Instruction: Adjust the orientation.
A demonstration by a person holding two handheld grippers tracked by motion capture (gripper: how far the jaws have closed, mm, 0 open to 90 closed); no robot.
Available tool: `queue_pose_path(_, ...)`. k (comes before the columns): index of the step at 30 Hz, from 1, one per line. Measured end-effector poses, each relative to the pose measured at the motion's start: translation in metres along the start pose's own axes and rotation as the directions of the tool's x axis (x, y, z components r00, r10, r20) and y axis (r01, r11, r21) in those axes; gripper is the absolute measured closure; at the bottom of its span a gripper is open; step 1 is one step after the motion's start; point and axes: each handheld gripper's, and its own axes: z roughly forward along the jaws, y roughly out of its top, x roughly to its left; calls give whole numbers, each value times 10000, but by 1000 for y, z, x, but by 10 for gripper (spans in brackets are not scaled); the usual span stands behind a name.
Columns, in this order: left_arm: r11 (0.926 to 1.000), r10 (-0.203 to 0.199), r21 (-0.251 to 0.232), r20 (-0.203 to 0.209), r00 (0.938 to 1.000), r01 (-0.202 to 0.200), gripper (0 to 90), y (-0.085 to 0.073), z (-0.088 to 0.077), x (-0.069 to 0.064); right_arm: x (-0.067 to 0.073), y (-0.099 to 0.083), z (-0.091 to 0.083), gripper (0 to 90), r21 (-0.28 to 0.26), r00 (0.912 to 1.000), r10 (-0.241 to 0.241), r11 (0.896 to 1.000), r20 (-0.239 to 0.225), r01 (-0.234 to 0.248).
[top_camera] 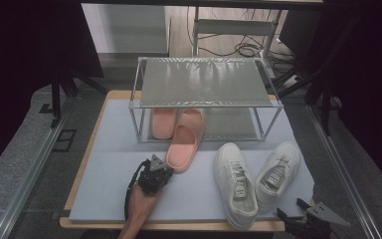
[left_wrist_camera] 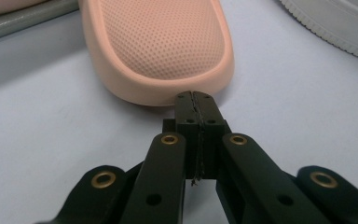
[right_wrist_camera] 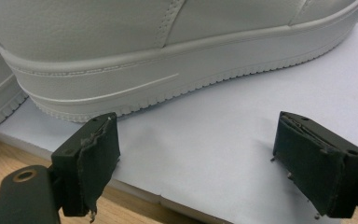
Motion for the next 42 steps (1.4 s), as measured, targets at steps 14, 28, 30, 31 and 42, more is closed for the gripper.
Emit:
queue_pose_path(14,9994,68,-338,247,9997,-59,898,20,12,-8,0,0,0,142,-4,10000,5,10000,-5,-5)
queue_pose_path(28,9981,-63,-619,13,10000,64,899,40,25,-4,0,0,0,141,-67,10000,43,10000,-2,-43)
queue_pose_path(30,9981,-100,-614,-35,9999,98,899,43,28,-3,0,0,0,141,-65,10000,42,10000,-2,-42)
queue_pose_path(31,9981,-115,-601,-49,9999,112,899,44,30,-1,0,0,0,141,-66,10000,44,10000,-4,-44)
queue_pose_path(42,9974,-338,-642,-270,9991,320,899,54,43,8,-1,0,0,141,-36,10000,66,10000,-34,-66)
